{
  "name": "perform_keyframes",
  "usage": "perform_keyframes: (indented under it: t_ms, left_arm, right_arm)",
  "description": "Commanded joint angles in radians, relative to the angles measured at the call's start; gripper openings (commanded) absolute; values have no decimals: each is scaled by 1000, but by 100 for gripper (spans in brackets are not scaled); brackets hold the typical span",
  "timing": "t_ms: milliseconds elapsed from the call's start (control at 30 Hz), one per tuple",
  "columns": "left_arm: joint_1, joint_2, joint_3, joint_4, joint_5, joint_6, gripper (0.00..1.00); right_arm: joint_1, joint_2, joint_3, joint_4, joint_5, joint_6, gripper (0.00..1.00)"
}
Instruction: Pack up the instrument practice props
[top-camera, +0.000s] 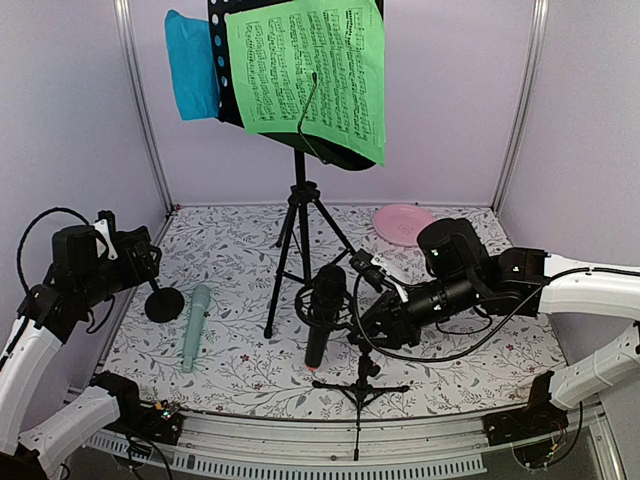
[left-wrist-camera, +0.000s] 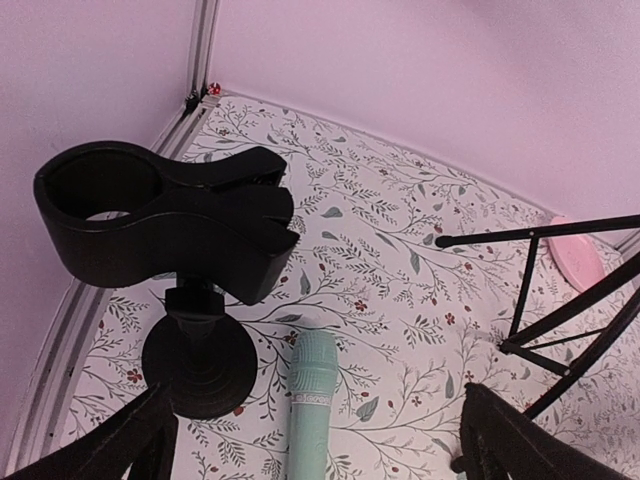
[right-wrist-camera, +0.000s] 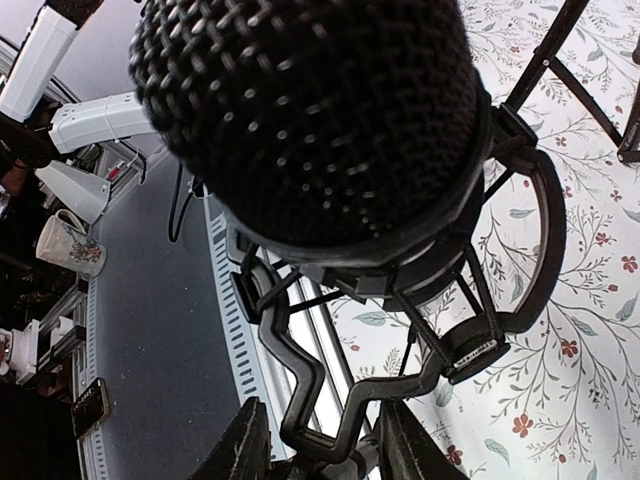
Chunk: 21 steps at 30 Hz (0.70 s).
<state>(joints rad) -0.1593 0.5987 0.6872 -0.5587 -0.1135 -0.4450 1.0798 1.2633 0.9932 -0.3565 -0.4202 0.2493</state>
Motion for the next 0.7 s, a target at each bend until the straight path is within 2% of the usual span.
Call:
perform_keyframes:
  t_ms: [0,500,667]
  left_arm:
    - [-9,-3,-11,23,-6,12,99]
    - [-9,6,-11,23,-14,13,99]
    - [-7,-1,-15,30,-24,20,99]
  right_arm:
    - [6,-16,-2,28,27,-22,37]
    - [8,-14,-14,-36,69,-74,61]
    - [15,-46,-66,-19,146,-78,78]
